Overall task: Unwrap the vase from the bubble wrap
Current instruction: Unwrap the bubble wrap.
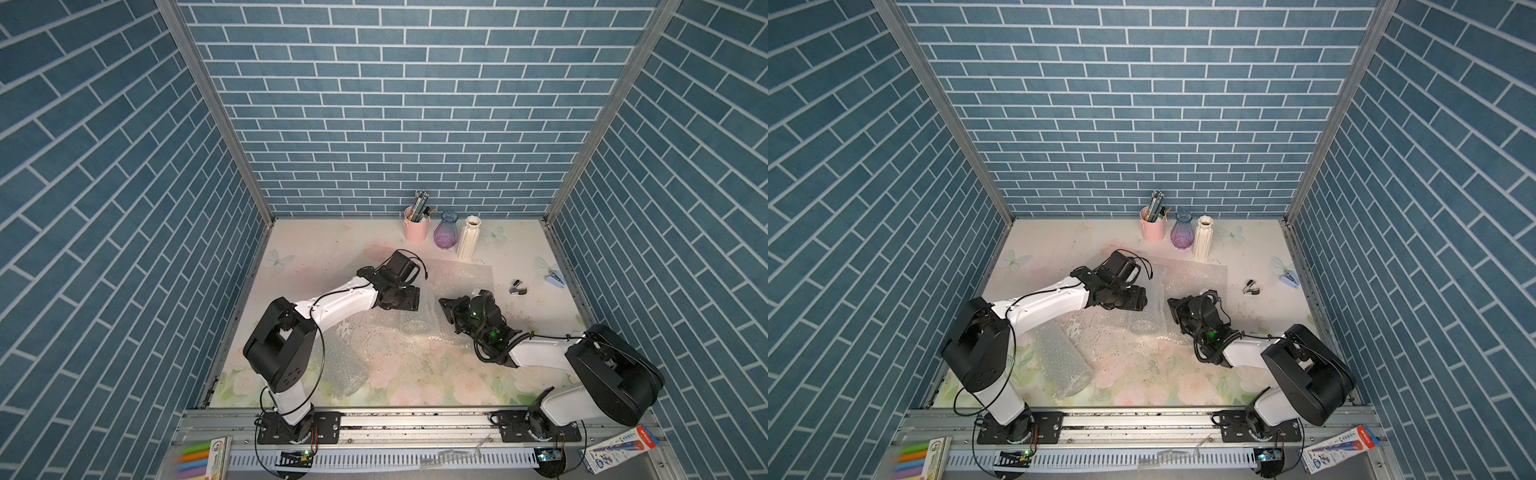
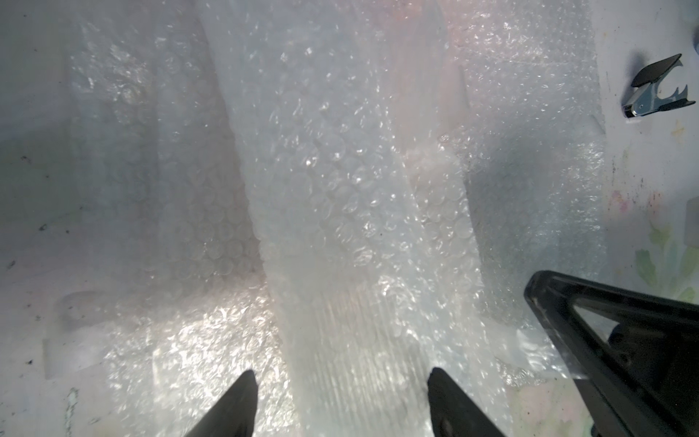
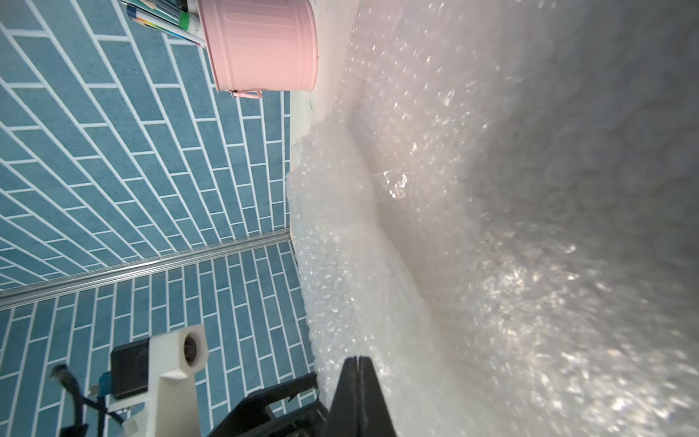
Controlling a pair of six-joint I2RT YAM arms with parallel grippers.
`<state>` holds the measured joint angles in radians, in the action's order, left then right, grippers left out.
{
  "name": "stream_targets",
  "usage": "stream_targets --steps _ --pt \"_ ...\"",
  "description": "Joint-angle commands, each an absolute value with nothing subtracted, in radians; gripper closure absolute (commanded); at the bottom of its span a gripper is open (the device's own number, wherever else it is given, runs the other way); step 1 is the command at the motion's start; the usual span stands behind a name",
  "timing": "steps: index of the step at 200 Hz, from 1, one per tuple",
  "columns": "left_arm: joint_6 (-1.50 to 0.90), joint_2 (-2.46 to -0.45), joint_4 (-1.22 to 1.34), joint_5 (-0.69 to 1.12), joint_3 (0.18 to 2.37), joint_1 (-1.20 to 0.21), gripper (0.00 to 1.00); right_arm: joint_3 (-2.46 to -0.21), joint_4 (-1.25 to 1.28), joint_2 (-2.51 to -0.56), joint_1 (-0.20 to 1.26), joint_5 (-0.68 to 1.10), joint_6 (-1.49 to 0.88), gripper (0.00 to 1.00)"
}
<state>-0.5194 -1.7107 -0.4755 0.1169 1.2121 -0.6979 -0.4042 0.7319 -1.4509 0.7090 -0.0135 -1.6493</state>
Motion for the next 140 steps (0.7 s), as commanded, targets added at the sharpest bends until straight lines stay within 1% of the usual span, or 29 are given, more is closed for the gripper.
stream_targets --steps 1,73,133,140 --pt "-0.51 -1.695 -0.528 0.088 1.163 -0.676 0.28 -0.395 0.65 -1.403 0.713 -0.065 -1.602 1.0" --pt "-0.521 -1.633 -0.541 0.072 1.086 -0.623 0.28 -0.421 0.355 -1.337 0.71 -0.211 -1.363 1.0" --pt "-0.551 -1.58 -0.558 0.059 1.044 -0.58 0.28 -0.469 0.193 -1.282 0.71 -0.301 -1.206 1.0" --pt "-0.554 -1.574 -0.558 0.06 1.042 -0.577 0.28 -0.476 0.17 -1.268 0.71 -0.314 -1.189 0.92"
